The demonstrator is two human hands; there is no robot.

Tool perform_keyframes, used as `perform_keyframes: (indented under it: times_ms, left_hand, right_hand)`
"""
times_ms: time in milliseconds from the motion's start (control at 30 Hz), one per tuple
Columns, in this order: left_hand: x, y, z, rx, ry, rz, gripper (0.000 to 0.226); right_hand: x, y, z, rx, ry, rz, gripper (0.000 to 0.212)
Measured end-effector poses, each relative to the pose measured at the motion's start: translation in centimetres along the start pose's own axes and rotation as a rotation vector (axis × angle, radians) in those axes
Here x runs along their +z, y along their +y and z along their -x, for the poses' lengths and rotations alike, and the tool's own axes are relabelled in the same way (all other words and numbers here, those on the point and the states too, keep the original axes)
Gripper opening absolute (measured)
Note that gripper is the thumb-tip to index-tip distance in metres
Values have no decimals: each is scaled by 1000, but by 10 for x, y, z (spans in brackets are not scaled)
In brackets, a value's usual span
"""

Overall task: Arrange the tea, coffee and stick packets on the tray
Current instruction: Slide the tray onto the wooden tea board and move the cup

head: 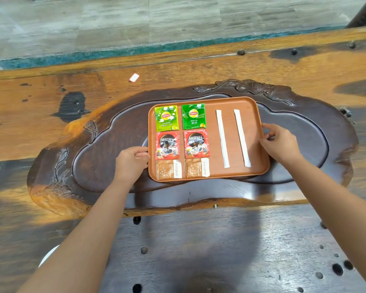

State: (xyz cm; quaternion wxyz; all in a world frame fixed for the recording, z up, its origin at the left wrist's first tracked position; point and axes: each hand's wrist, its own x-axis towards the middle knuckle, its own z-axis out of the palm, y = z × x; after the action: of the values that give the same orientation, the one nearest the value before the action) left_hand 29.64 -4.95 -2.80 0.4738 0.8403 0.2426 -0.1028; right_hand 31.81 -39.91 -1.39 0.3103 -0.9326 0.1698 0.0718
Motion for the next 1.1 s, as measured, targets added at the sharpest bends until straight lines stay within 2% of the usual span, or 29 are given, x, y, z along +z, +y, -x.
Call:
perform_keyframes:
  times_ms: [133, 200, 267, 367, 467, 600, 700, 833, 967, 1033, 1100]
  left_hand:
    - [-11, 7, 10, -128, -129, 161, 26]
    - [-20, 10, 24, -124, -161, 144, 25]
    - [-31, 7, 43, -90, -134, 127, 24]
    - [-42, -10, 78, 3, -35, 16, 20]
    - [-46, -36, 121, 65, 121, -4, 16]
    - [-60, -72, 178, 189, 391, -259, 23]
    - [-84, -108, 199, 138, 470, -324, 31]
    - [-112, -157, 204, 59, 525, -539, 51]
    - [-124, -187, 201, -128, 486, -507, 65]
    - [-126, -193, 200, -206, 433, -385, 58]
    - [-128, -196, 201, -206, 417, -251, 42]
  right_hand:
    - [-14, -5, 2, 129, -129, -52, 43]
    - [-21, -10, 13, 112, -86, 61, 41]
    - [-20, -21, 38, 52, 12, 74, 35]
    - [4, -33, 87, -116, 42, -2, 28]
    - [45, -33, 141, -255, -92, 16, 23]
    - [92, -26, 191, -547, -200, 148, 27]
    - [120, -13, 209, -726, -298, 244, 35]
    - [139, -7, 215, -910, -384, 438, 44]
    - [147, -1, 207, -977, -467, 656, 53]
    - [150, 4, 204, -963, -490, 691, 56]
    - [150, 4, 204, -953, -507, 716, 56]
